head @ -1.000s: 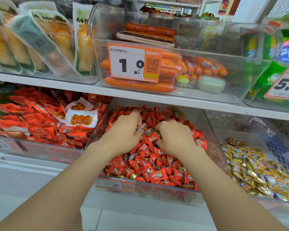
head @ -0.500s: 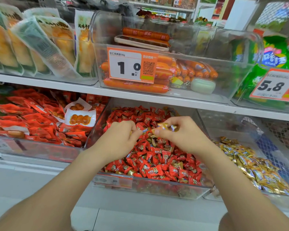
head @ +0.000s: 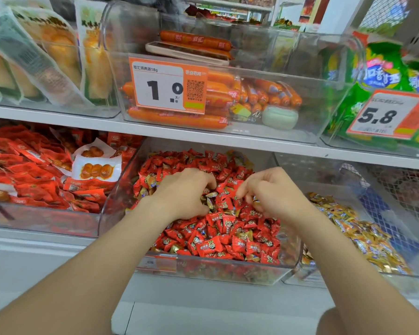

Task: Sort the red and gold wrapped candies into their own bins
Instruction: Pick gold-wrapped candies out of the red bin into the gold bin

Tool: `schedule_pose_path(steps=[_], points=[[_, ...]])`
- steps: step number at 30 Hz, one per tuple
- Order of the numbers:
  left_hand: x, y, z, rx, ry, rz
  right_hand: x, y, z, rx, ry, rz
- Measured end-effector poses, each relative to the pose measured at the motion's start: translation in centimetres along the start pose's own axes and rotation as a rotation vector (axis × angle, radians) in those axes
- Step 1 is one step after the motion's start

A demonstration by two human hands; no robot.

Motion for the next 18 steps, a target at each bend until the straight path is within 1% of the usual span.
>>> schedule_pose_path(steps=[1,4,5,8,12,14,16,18], points=[[-0.2,-0.2,-0.2,-0.012,-0.003,0.005,-0.1,-0.1,0.2,0.111,0.049,0.024],[-0.5,-0.5,-0.5,-0.044,-0.008,0.020,-0.1,-1.4,0.4,0.609,0.203,0.092],[-0.6,-0.5,-0.5,-0.042,-0.010,0.017,0.0,-1.9,0.3,0.718,0.218,0.106],[-0.7,-0.9,-0.5,-0.027,-0.011,0.015,0.2,-2.9,0.5,0.891,0.220,0.143],[-0.3,-1.3,-0.5,-0.038,-0.012,0.029,-0.5,-3.4,0.4,0.941,0.217,0.157],[0.1,-1.4,0.0,0.003,-0.008,0.032,-0.6,-3.6,0.3,0.939,0.239,0.161],[0.8,-0.9,0.6,0.120,-0.003,0.015,-0.4,-3.4,0.4,0.867,0.241,0.163],[1.9,-0.1,0.9,0.280,-0.003,-0.003,0.1,-2.6,1.1,0.699,0.225,0.126]])
Point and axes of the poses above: each hand's wrist, its own x-axis away from the middle knuckle, its own y-axis out of the back of the hand, z = x × y, the point moved 8 cm from there along -x, towards the middle knuckle, and after that the axes turned 9 degrees about y, right-handed, at the moved point
